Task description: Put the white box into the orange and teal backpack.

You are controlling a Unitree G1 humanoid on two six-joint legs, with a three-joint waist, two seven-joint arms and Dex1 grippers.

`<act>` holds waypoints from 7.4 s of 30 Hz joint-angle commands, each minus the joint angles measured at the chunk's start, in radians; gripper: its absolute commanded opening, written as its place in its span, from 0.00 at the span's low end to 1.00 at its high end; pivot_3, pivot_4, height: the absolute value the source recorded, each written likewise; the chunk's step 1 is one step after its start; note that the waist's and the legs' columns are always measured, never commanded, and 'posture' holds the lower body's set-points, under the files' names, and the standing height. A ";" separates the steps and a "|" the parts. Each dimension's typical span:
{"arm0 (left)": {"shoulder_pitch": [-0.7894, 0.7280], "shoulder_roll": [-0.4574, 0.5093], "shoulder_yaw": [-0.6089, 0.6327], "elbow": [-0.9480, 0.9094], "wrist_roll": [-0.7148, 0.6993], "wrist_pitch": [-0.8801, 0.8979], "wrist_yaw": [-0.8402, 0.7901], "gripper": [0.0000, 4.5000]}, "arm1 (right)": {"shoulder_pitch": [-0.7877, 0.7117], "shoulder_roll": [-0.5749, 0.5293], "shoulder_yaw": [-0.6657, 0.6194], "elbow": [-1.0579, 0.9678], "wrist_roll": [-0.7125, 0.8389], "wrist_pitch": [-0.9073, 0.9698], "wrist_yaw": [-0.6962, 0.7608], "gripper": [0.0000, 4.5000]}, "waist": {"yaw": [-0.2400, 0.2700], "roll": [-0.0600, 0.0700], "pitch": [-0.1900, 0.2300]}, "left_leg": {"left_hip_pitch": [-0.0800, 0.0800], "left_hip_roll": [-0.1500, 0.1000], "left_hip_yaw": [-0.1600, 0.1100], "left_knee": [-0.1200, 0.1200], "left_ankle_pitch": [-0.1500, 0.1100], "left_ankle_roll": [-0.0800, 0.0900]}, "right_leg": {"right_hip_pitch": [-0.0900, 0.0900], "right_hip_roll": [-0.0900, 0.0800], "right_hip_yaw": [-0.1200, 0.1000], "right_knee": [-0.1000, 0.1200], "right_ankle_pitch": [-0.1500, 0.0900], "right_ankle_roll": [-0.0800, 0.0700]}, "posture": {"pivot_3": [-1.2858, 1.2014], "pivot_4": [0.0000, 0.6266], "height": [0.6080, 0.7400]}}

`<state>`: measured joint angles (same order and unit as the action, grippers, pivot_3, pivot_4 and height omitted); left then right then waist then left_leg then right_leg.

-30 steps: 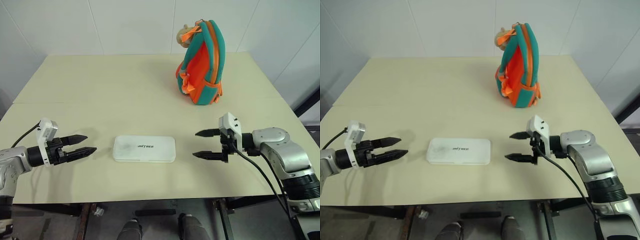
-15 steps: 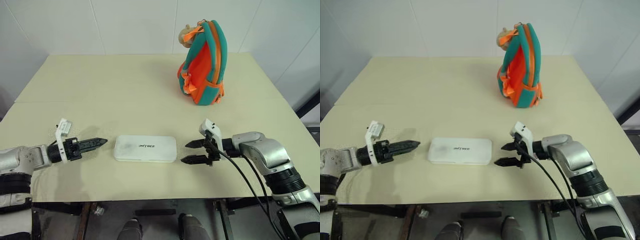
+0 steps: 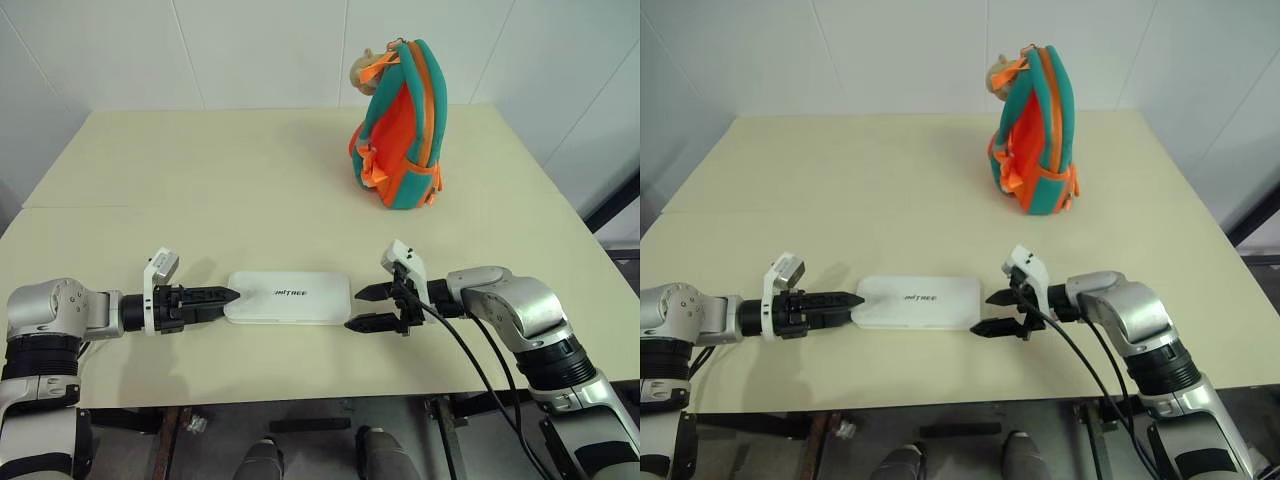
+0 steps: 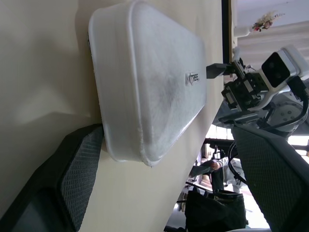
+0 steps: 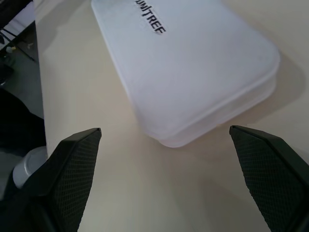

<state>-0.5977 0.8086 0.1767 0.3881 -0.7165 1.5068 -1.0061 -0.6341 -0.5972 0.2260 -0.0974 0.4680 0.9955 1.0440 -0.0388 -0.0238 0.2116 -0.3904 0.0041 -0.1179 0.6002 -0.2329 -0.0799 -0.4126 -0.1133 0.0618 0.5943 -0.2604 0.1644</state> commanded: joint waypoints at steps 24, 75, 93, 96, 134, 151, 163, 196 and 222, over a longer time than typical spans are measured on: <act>-0.049 -0.111 -0.012 0.109 -0.041 0.106 0.036 0.99 | 0.025 0.024 0.034 0.125 -0.086 -0.259 0.039 1.00 | 0.008 0.000 0.000 | 0.001 -0.001 0.000 0.001 0.000 0.000 | 0.002 -0.001 0.000 -0.001 0.000 0.001 | 0.52 0.24 1.00; 0.181 -0.171 0.205 -0.199 -0.169 -0.198 0.175 0.32 | -0.673 0.209 -0.385 0.970 -0.301 -0.677 -0.688 1.00 | -0.012 0.000 0.000 | -0.001 -0.001 0.001 -0.006 0.000 -0.003 | -0.001 -0.001 0.001 -0.005 0.000 0.000 | 0.52 0.24 1.00; 0.165 -0.208 0.191 -0.188 -0.160 -0.253 0.200 0.32 | -0.652 0.141 -0.343 1.085 -0.386 -0.931 -0.544 0.00 | -0.020 0.000 0.000 | 0.000 -0.001 0.000 -0.006 0.003 -0.006 | -0.001 -0.001 0.001 -0.003 0.000 0.000 | 0.52 0.24 1.00; 0.152 -0.209 0.170 -0.168 -0.150 -0.263 0.192 0.32 | -0.564 0.094 -0.342 0.881 -0.353 -0.840 -0.456 0.00 | -0.017 0.001 0.001 | -0.001 -0.001 -0.001 -0.006 0.003 -0.006 | -0.001 -0.001 0.000 -0.002 0.000 0.001 | 0.52 0.24 1.00; -0.083 -0.186 -0.033 0.152 0.008 -0.396 0.001 0.32 | 0.408 -0.450 -0.819 -0.133 -0.102 -0.291 -0.203 0.99 | 0.016 0.001 0.001 | -0.001 -0.002 0.001 0.005 0.000 -0.003 | 0.003 -0.002 0.001 -0.003 -0.003 0.003 | 0.52 0.24 1.00; -0.056 -0.163 0.031 0.125 0.030 -0.400 -0.016 0.32 | 0.188 -0.155 -0.569 -0.384 0.192 0.025 -0.472 0.99 | 0.001 -0.001 0.000 | -0.001 -0.001 0.001 0.011 -0.001 -0.002 | 0.005 -0.001 0.001 -0.005 -0.007 -0.012 | 0.52 0.24 1.00; 0.077 -0.154 0.175 -0.065 -0.051 -0.315 0.094 0.32 | -0.229 0.101 -0.329 0.219 -0.144 -0.309 -0.683 0.99 | 0.003 -0.001 0.000 | -0.002 -0.001 0.001 0.000 0.001 -0.002 | -0.001 -0.001 0.001 -0.003 0.002 0.000 | 0.52 0.24 1.00; 0.269 -0.003 0.421 -0.171 -0.148 -0.385 0.119 0.32 | -0.235 0.134 -0.240 -0.126 0.474 -0.102 0.016 0.00 | -0.041 0.000 0.001 | -0.001 0.002 0.000 -0.009 0.002 -0.006 | -0.004 0.001 0.000 -0.002 -0.002 -0.001 | 0.52 0.24 1.00; 0.533 -0.045 0.786 -0.702 -0.720 -0.389 0.261 0.32 | -0.194 -0.014 -0.058 0.094 0.252 -0.212 0.372 0.00 | -0.014 -0.003 0.001 | -0.001 0.004 0.001 -0.003 -0.001 -0.007 | -0.002 0.002 -0.001 -0.004 -0.008 -0.011 | 0.52 0.24 1.00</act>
<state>-0.0561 0.7418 0.9512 -0.2760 -1.3835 1.1605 -0.7351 -0.8101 -0.6140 0.1760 0.0043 0.7246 0.8026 1.3978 -0.0525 -0.0267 0.2125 -0.3910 0.0085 -0.1172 0.5978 -0.2341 -0.0868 -0.4141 -0.1108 0.0611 0.5906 -0.2682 0.1527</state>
